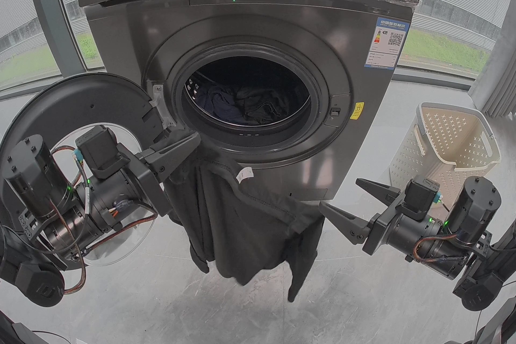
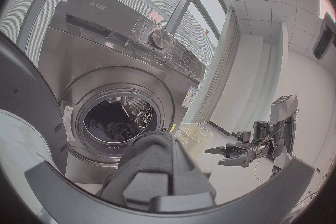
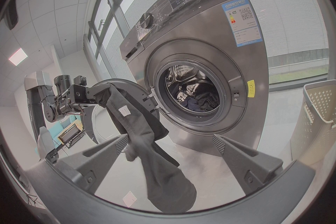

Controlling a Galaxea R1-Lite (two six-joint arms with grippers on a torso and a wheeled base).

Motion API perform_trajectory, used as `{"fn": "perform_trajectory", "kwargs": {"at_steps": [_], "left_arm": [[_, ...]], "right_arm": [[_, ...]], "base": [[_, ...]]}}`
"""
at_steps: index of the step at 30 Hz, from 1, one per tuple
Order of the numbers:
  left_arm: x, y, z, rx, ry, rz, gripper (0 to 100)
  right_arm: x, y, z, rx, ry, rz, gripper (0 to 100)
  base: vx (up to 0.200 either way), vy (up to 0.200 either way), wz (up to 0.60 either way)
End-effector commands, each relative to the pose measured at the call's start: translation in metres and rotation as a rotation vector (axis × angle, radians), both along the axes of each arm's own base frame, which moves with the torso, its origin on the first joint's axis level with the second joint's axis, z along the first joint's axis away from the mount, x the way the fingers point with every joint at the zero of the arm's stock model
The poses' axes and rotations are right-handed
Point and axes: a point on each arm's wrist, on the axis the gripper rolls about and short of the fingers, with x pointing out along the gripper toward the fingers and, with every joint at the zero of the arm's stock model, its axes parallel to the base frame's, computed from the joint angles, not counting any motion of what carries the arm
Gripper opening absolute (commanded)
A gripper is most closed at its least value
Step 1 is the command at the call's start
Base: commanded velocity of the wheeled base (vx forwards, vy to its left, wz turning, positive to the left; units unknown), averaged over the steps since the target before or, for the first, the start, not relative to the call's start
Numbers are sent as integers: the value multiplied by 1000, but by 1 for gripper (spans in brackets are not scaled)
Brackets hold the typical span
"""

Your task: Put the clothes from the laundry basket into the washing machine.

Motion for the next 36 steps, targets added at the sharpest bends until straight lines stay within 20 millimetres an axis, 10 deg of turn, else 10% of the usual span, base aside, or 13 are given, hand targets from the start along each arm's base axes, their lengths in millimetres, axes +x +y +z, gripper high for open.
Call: {"fn": "perform_trajectory", "kwargs": {"at_steps": [1,13,36], "left_arm": [[-1,-3,-1,3,5,-12,0],[-10,-20,-3,7,13,-84,0],[9,-37,25,-52,-90,-111,0]], "right_arm": [[6,2,0,5,-1,-13,100],[18,7,23,80,-87,-33,100],[47,75,-43,-48,5,162,100]], "base": [[0,0,0],[0,0,0],[0,0,0]]}}
